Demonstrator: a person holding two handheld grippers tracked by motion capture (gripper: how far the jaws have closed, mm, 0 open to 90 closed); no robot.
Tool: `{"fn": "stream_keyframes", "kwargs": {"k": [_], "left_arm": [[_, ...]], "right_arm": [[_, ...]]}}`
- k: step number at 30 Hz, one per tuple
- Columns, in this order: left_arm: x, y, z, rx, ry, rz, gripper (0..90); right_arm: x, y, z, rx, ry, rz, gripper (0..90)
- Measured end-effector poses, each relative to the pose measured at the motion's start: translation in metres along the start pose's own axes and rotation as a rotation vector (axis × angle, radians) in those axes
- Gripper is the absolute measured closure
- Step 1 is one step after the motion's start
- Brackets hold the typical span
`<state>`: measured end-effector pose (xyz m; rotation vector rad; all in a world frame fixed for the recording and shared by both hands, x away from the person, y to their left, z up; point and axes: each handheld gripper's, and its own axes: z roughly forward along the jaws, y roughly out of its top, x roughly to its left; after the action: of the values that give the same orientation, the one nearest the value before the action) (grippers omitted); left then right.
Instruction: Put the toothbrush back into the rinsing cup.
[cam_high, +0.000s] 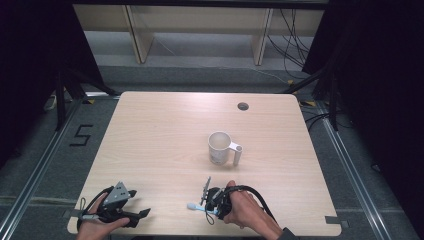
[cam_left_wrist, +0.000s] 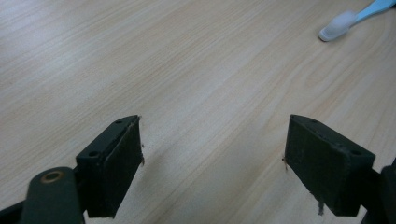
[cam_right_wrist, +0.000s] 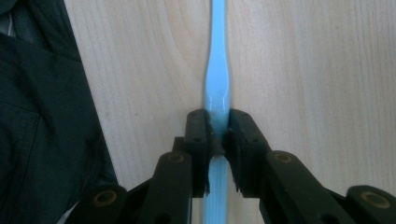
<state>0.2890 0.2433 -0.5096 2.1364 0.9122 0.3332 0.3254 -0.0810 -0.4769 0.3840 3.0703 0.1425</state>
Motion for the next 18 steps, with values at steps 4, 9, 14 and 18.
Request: {"fn": "stream_keyframes", "kwargs": {"k": [4, 9, 14, 18], "left_arm": [[-0.0001, -0.0001, 0.0001, 0.001, -0.001, -0.001, 18.3], [-0.0004, -0.0002, 0.0003, 0.001, -0.001, -0.005, 18.3], [0.0004, 0.0001, -0.0004, 0.006, 0.002, 0.006, 18.3], [0.0001, -0.0001, -0.0001, 0.007, 0.001, 0.003, 18.3]], "right_arm": [[-0.0007, 0.0034, 0.0000, 0.048, -0.006, -0.013, 78.8], [-0.0025, 0.0057, 0.0003, 0.073, 0.012, -0.008, 79.1], [-0.0024, 0.0084, 0.0016, 0.091, 0.026, 0.014, 79.0], [-0.0026, 0.0091, 0.0025, 0.090, 0.032, 0.012, 79.3]]}}
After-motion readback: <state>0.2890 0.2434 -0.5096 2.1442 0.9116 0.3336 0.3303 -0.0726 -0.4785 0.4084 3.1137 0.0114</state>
